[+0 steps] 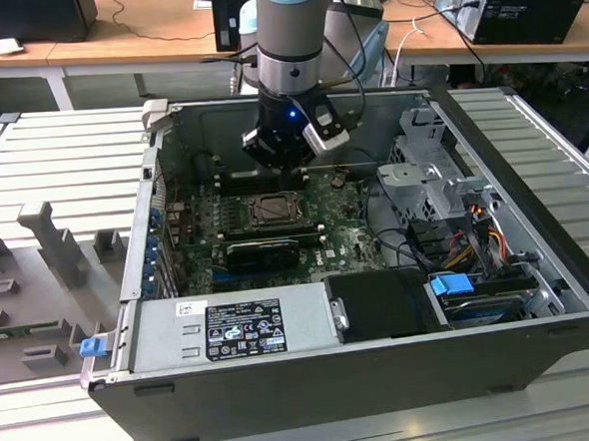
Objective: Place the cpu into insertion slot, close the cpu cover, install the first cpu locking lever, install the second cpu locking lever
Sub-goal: 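Install the second cpu locking lever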
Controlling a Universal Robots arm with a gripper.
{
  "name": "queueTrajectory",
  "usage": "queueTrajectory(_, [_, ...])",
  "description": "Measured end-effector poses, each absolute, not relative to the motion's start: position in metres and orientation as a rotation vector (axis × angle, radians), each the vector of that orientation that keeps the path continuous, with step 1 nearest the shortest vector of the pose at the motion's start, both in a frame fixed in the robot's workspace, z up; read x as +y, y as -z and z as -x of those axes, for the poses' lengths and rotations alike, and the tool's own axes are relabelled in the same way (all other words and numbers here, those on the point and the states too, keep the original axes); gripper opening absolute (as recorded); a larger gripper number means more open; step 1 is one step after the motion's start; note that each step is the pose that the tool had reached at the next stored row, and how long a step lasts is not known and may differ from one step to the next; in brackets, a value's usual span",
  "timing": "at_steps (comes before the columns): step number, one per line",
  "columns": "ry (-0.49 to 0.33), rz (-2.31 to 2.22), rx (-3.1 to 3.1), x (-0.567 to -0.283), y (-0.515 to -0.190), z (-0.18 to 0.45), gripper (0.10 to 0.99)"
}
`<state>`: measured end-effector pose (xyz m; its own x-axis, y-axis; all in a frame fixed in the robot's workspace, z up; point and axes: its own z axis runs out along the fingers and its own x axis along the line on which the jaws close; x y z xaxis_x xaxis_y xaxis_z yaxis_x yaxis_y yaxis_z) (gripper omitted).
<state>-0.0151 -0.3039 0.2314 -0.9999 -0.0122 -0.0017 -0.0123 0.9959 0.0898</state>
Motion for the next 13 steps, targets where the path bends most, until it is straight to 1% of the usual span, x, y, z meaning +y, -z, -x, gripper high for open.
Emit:
queueTrajectory(4, [-0.141, 0.019, 3.137, -0.308, -0.232, 0.015, 0.106])
queueTrajectory(7, [-0.134, 0.018, 3.138, -0.308, -0.25, 0.015, 0.106])
queueTrajectory(9, [-0.135, 0.018, 3.138, -0.311, -0.25, 0.015, 0.106])
queueTrajectory(13, [-0.134, 0.017, 3.138, -0.329, -0.25, 0.015, 0.106])
